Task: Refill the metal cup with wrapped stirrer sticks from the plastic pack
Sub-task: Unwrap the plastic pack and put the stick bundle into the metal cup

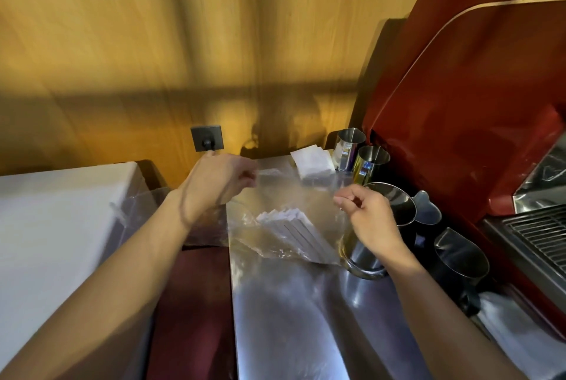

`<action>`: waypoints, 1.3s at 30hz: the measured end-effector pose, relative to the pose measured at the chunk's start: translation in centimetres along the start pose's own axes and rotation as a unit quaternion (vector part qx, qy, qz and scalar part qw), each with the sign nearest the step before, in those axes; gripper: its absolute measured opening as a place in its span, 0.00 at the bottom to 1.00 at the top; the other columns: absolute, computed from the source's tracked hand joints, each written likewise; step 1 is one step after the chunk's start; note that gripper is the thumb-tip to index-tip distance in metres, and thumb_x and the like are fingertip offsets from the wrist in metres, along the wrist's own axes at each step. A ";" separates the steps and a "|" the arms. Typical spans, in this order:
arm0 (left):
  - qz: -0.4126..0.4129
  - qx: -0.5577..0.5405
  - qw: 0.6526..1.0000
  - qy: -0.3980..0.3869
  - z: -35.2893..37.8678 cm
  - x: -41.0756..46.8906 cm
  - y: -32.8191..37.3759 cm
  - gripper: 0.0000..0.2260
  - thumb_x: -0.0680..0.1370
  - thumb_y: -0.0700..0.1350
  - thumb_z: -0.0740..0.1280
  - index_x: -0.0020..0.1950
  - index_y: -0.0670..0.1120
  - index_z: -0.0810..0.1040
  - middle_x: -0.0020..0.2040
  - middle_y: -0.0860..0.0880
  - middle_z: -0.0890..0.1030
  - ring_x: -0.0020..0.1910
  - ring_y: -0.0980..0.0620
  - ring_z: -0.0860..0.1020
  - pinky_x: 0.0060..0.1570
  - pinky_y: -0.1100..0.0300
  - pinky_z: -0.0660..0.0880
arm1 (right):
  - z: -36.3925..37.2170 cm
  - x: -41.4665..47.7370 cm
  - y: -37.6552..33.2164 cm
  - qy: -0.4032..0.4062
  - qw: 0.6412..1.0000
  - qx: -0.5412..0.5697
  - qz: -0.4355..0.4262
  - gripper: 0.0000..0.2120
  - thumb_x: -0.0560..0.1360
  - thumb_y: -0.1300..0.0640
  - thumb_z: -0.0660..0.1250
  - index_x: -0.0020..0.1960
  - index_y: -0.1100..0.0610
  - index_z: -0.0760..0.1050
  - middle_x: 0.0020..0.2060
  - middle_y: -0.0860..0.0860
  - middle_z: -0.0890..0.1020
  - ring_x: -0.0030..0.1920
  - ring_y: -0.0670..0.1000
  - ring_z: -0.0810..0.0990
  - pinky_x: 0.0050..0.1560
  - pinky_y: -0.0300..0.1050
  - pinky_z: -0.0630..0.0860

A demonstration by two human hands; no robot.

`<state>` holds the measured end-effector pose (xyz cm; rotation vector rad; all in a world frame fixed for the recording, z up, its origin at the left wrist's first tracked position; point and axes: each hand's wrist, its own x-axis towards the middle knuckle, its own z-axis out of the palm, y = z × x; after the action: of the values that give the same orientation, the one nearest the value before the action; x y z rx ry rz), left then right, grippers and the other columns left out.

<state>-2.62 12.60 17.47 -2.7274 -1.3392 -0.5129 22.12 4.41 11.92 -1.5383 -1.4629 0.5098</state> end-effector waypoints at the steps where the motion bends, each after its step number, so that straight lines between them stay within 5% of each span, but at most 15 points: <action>1: 0.023 0.004 0.999 0.040 -0.3 0.1 -0.1 0.05 0.75 0.47 0.65 0.42 0.48 0.79 0.39 0.50 0.84 0.41 0.48 0.81 0.41 0.58 0.68 | -0.3 0.0 0.0 0.016 1.000 0.012 -0.002 0.07 0.73 0.62 0.67 0.38 0.53 0.78 0.35 0.51 0.81 0.39 0.49 0.77 0.39 0.26 0.67; 4: 0.029 -0.025 0.998 0.053 -1.8 0.4 -0.1 0.05 0.74 0.46 0.67 0.41 0.47 0.81 0.36 0.49 0.83 0.36 0.50 0.80 0.38 0.59 0.69 | -0.9 0.3 0.1 0.058 0.997 0.042 -0.001 0.06 0.73 0.60 0.67 0.41 0.50 0.78 0.35 0.52 0.81 0.36 0.50 0.76 0.39 0.37 0.71; 8: 0.033 -0.051 0.997 0.049 -2.4 0.9 0.6 0.05 0.74 0.46 0.68 0.42 0.46 0.82 0.37 0.47 0.84 0.37 0.47 0.80 0.38 0.60 0.70 | -1.2 0.2 0.6 0.075 0.996 0.055 0.001 0.05 0.73 0.60 0.67 0.41 0.53 0.78 0.33 0.45 0.80 0.37 0.49 0.77 0.40 0.32 0.71; 13: -0.003 -0.032 0.998 0.051 -2.5 1.8 1.4 0.06 0.74 0.48 0.67 0.45 0.48 0.82 0.42 0.47 0.85 0.44 0.45 0.80 0.47 0.55 0.71 | -1.2 0.0 0.9 0.080 0.994 0.077 0.010 0.08 0.73 0.63 0.66 0.39 0.51 0.77 0.34 0.53 0.81 0.39 0.55 0.79 0.46 0.48 0.74; 18: -0.025 -0.035 0.999 0.001 -2.2 2.2 1.5 0.06 0.75 0.49 0.66 0.45 0.50 0.81 0.43 0.49 0.84 0.44 0.47 0.79 0.41 0.59 0.67 | -1.6 0.2 0.7 0.084 0.992 0.093 0.010 0.12 0.74 0.62 0.66 0.37 0.48 0.76 0.31 0.46 0.78 0.34 0.47 0.74 0.41 0.46 0.71; 23: -0.007 -0.067 0.997 -0.021 -2.6 2.8 1.4 0.07 0.77 0.48 0.64 0.47 0.50 0.81 0.44 0.49 0.84 0.46 0.47 0.79 0.44 0.53 0.74 | -1.7 0.3 0.7 0.104 0.987 0.125 0.021 0.11 0.74 0.62 0.66 0.37 0.48 0.78 0.30 0.47 0.78 0.33 0.47 0.74 0.40 0.43 0.71; 29: 0.063 -0.074 0.995 0.020 -5.1 4.4 2.3 0.07 0.76 0.47 0.66 0.44 0.47 0.82 0.35 0.51 0.78 0.33 0.52 0.69 0.36 0.58 0.65 | -2.4 0.3 0.9 0.117 0.975 0.187 0.019 0.08 0.73 0.59 0.68 0.38 0.48 0.79 0.32 0.54 0.80 0.34 0.53 0.76 0.37 0.42 0.73; 34: 0.076 -0.060 0.995 0.000 -7.1 5.8 3.0 0.05 0.75 0.46 0.66 0.43 0.47 0.80 0.35 0.52 0.77 0.36 0.49 0.73 0.37 0.55 0.71 | -2.6 0.4 1.0 0.131 0.964 0.229 0.019 0.09 0.74 0.60 0.66 0.38 0.49 0.80 0.30 0.46 0.83 0.34 0.45 0.79 0.41 0.41 0.75; 39: 0.083 0.001 0.996 0.014 -6.5 6.2 4.2 0.06 0.76 0.44 0.61 0.45 0.45 0.76 0.43 0.44 0.81 0.43 0.42 0.78 0.40 0.47 0.74 | -2.9 0.8 0.4 0.151 0.950 0.275 -0.002 0.08 0.77 0.62 0.61 0.41 0.56 0.75 0.31 0.50 0.84 0.33 0.47 0.80 0.37 0.38 0.78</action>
<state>2.46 13.43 25.95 -2.7854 -1.0935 -0.5343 24.80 4.26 13.22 -1.1076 -0.9779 0.5907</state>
